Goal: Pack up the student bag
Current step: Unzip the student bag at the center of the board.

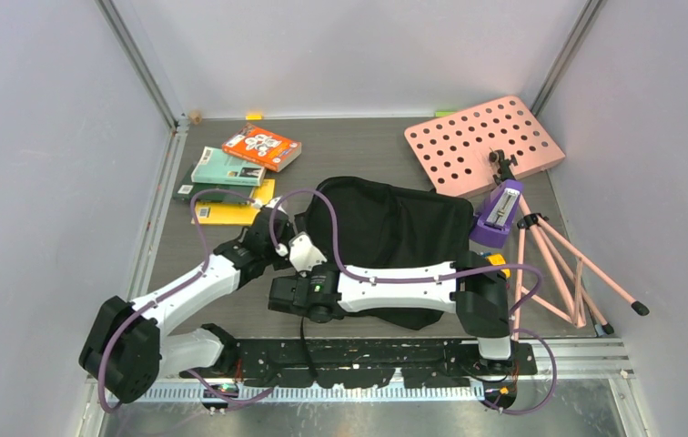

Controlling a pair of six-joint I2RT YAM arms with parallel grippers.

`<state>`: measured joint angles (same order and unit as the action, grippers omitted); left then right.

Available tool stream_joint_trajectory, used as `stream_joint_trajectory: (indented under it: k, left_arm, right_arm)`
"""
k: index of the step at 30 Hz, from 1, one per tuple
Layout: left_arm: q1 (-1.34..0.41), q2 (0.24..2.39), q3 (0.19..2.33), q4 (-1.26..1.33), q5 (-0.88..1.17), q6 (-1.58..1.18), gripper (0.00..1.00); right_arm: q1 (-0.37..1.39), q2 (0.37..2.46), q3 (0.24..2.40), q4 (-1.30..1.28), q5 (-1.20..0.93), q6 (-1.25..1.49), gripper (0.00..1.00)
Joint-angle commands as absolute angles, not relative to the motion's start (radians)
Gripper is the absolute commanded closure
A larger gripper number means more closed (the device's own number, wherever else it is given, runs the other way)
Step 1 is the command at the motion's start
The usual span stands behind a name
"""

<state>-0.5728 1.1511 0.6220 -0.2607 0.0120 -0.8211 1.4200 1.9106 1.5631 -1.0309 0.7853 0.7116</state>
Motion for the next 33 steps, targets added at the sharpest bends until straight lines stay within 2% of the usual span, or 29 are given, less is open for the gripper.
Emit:
stream_joint_trajectory:
  k: [1, 5, 9, 11, 18, 26, 30, 33]
  left_arm:
    - [-0.565, 1.163, 0.635, -0.177, 0.037, -0.802, 0.33]
    - [-0.563, 1.178, 0.637, -0.171, 0.038, -0.802, 0.34]
    - [-0.563, 1.185, 0.634, -0.161, 0.038, -0.803, 0.37]
    - [-0.562, 1.189, 0.634, -0.156, 0.042, -0.804, 0.39]
    - [-0.562, 1.193, 0.628, -0.145, 0.044, -0.804, 0.54]
    - [-0.561, 1.193, 0.623, -0.132, 0.048, -0.803, 0.73]
    - [-0.561, 1.192, 0.625, -0.13, 0.049, -0.801, 0.83]
    - [-0.561, 1.188, 0.628, -0.133, 0.047, -0.796, 0.86]
  right_arm:
    - [1.44, 1.887, 1.6, -1.07, 0.849, 0.716, 0.7]
    - [1.44, 1.88, 1.589, -1.055, 0.833, 0.708, 0.84]
    - [1.437, 1.883, 1.581, -1.055, 0.812, 0.712, 0.85]
    - [1.434, 1.874, 1.569, -1.036, 0.783, 0.71, 0.83]
    - [1.434, 1.859, 1.538, -0.973, 0.719, 0.71, 0.63]
    - [1.434, 1.893, 1.539, -1.03, 0.788, 0.728, 0.59]
    - [1.434, 1.907, 1.539, -1.038, 0.811, 0.725, 0.64]
    - [1.432, 1.913, 1.539, -1.037, 0.802, 0.724, 0.75]
